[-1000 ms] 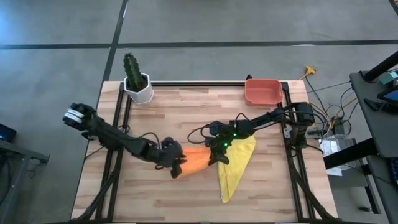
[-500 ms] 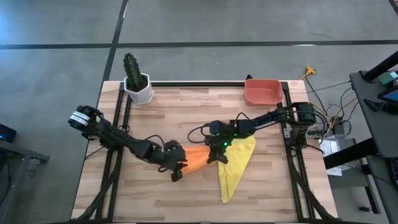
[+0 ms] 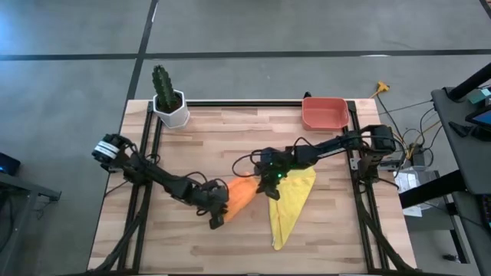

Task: Roll microfiber towels into tight, uniform cylinder then place into a basket
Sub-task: Roll the orange towel

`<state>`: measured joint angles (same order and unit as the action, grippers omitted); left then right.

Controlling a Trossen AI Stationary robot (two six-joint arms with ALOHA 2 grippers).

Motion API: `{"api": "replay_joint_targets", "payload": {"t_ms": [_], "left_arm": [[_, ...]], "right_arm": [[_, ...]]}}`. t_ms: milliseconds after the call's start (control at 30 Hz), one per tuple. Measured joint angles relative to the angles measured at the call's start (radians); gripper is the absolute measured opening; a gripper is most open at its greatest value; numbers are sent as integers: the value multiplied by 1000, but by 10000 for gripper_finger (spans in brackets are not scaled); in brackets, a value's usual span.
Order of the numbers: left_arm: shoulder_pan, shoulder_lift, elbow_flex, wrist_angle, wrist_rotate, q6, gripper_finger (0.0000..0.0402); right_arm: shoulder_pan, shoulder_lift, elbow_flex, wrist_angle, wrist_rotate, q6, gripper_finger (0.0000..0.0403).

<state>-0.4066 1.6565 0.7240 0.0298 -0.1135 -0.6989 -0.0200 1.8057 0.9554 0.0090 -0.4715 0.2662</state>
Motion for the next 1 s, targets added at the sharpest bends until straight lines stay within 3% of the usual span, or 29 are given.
{"api": "replay_joint_targets", "payload": {"t_ms": [400, 700, 1000], "left_arm": [[-8, -8, 14, -18, 18, -1, 86], [-8, -8, 15, -14, 53, -1, 86], [-8, -11, 18, -12, 57, -1, 86]], "right_arm": [[0, 4, 0, -15, 32, -13, 15], [0, 3, 41, -6, 135, -11, 15], [0, 3, 48, -14, 211, 104, 15]]}}
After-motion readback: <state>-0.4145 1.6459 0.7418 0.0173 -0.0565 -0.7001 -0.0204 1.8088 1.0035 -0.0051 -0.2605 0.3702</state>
